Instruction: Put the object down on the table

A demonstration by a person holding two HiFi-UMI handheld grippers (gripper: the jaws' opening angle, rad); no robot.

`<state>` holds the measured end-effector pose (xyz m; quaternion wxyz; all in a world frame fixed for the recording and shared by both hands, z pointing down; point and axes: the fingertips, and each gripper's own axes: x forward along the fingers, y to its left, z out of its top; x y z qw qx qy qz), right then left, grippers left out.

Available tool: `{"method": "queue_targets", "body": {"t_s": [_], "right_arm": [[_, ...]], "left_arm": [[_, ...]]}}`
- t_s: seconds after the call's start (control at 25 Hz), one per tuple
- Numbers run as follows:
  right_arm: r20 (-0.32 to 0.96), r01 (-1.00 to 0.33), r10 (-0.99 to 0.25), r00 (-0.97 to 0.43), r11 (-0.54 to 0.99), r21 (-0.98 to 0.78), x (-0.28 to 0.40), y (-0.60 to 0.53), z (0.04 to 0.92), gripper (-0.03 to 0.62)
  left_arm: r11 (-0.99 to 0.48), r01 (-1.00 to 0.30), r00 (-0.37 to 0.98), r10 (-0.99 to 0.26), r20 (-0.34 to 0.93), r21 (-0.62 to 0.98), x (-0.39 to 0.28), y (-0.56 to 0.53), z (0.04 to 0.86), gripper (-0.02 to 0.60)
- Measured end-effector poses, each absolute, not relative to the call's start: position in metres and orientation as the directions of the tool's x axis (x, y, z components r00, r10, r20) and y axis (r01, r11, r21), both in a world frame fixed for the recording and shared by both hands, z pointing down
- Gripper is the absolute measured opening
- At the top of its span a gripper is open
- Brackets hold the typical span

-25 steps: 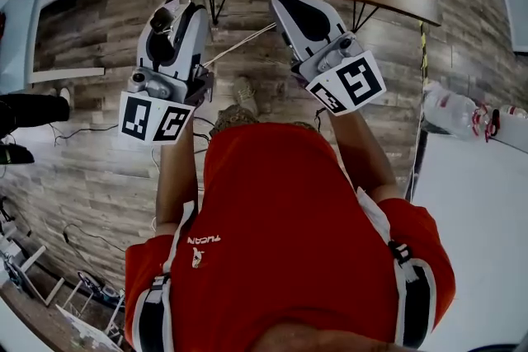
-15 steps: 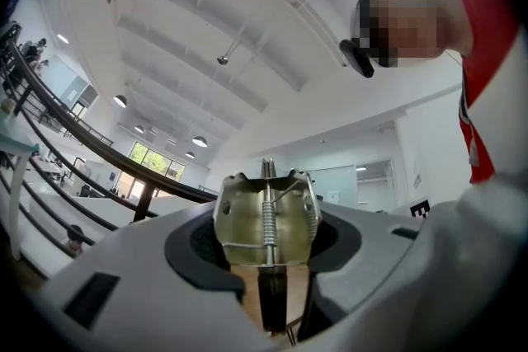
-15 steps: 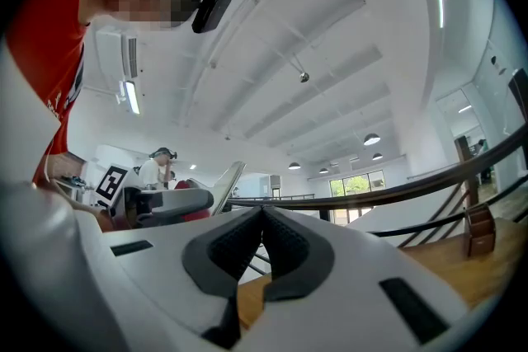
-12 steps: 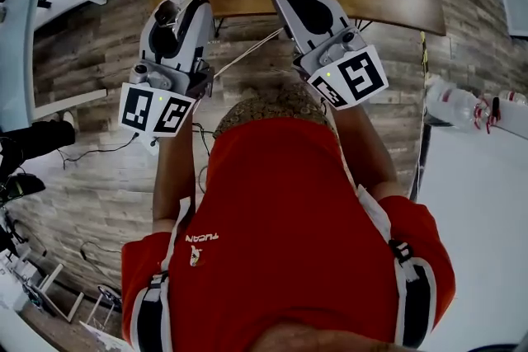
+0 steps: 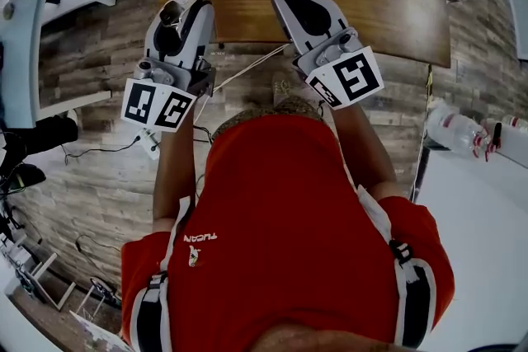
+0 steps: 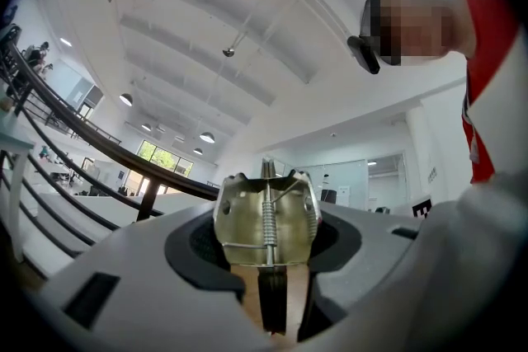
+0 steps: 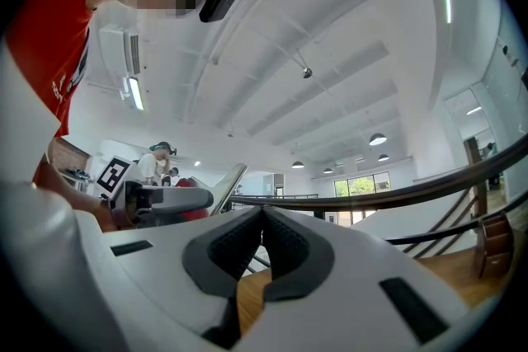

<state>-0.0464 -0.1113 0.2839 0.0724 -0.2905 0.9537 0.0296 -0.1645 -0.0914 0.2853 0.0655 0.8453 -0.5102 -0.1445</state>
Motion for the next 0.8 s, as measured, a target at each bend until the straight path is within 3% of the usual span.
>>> {"method": "queue_targets", "body": {"t_s": [0.44,0.8], "right_arm": [[-0.108,-0.496,-0.491,-0.864,0.868,0.027,-0.032,-0.169,0.313,0.025],[-0.064,-0.520,-0.519,-0.852,0.854,-0.010,-0.041,-0.196,0.333,0.025]], "left_arm": [[-0.398,-0.872,0.389,-0.917,-0.093,0.286,-0.148,-0.154,0.323,0.193],[-0.359,-0.873,0.403,-0.912,0.075,0.330,-0.158,-0.197,0.382,0.193]]}}
